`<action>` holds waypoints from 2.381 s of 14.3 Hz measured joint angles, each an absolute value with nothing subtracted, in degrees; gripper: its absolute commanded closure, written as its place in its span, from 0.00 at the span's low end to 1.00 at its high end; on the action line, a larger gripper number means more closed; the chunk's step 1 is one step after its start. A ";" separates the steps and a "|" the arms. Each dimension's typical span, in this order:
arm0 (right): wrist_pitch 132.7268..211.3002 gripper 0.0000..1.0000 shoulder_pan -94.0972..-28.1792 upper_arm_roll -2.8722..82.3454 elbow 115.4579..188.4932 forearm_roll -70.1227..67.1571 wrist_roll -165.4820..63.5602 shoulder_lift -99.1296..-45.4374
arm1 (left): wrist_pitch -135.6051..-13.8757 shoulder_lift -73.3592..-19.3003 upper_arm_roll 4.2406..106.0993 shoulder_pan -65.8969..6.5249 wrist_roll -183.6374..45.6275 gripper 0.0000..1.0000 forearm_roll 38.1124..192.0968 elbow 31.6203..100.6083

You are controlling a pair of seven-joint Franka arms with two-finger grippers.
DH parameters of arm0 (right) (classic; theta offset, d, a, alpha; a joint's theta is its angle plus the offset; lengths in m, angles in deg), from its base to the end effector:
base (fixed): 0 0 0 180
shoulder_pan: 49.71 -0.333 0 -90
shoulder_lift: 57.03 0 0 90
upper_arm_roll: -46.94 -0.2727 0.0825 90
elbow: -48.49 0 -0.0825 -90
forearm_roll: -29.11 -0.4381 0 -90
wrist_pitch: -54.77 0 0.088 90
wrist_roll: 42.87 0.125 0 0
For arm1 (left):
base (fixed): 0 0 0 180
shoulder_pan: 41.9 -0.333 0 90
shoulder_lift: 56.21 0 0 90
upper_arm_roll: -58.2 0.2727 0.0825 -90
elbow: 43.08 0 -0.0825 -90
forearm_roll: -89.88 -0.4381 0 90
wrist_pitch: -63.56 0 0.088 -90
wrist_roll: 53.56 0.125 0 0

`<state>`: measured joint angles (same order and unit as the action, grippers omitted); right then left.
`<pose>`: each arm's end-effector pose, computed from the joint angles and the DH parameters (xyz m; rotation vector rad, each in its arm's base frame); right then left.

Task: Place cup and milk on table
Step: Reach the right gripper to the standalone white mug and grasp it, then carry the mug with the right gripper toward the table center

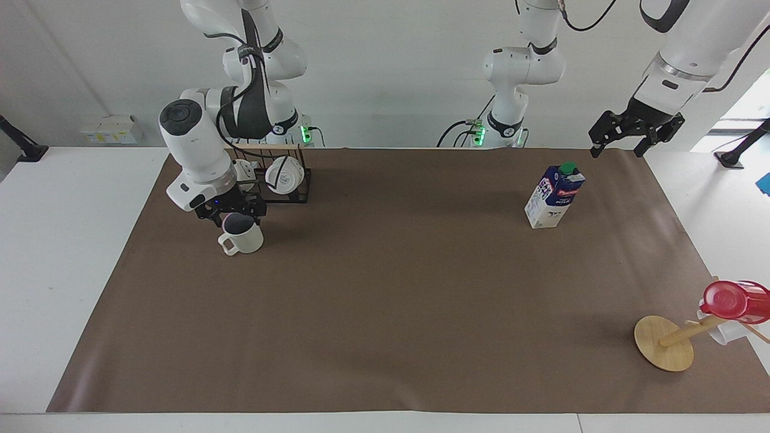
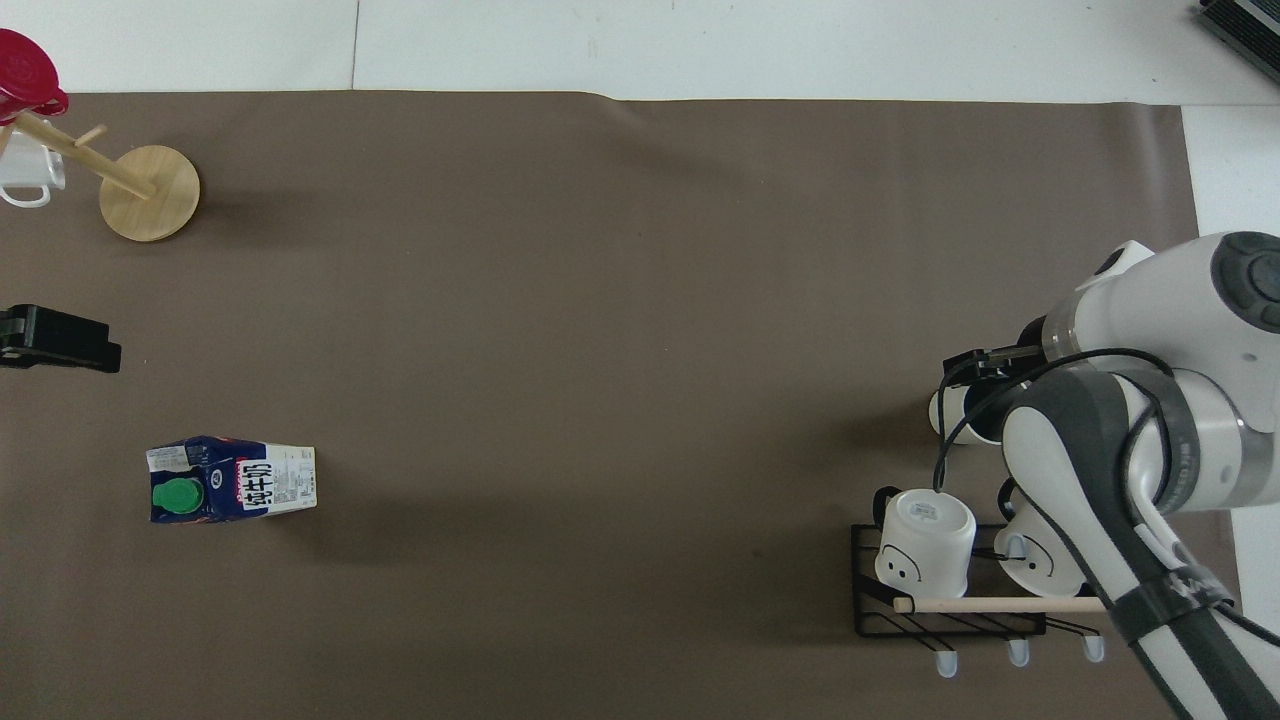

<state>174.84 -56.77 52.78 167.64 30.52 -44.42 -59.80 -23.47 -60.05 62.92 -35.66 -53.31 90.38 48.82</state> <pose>0.5949 0.0111 0.3122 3.1138 0.0951 -0.0501 0.5847 -0.0154 0.5812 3.1270 -0.0493 -0.0287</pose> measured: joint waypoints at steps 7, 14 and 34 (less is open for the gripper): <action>177.35 0.00 -58.17 52.75 171.33 30.50 -43.86 -59.81 | -23.47 -60.05 62.92 -35.66 -53.31 0.00 90.38 48.82; 181.05 0.09 -58.17 52.82 172.62 30.50 -43.80 -62.09 | -23.47 -60.05 62.91 -35.66 -53.31 0.00 90.38 48.82; 182.98 1.00 -60.53 52.69 164.09 30.39 -27.23 -63.07 | -23.47 -60.06 62.76 -35.63 -53.33 0.00 90.38 48.82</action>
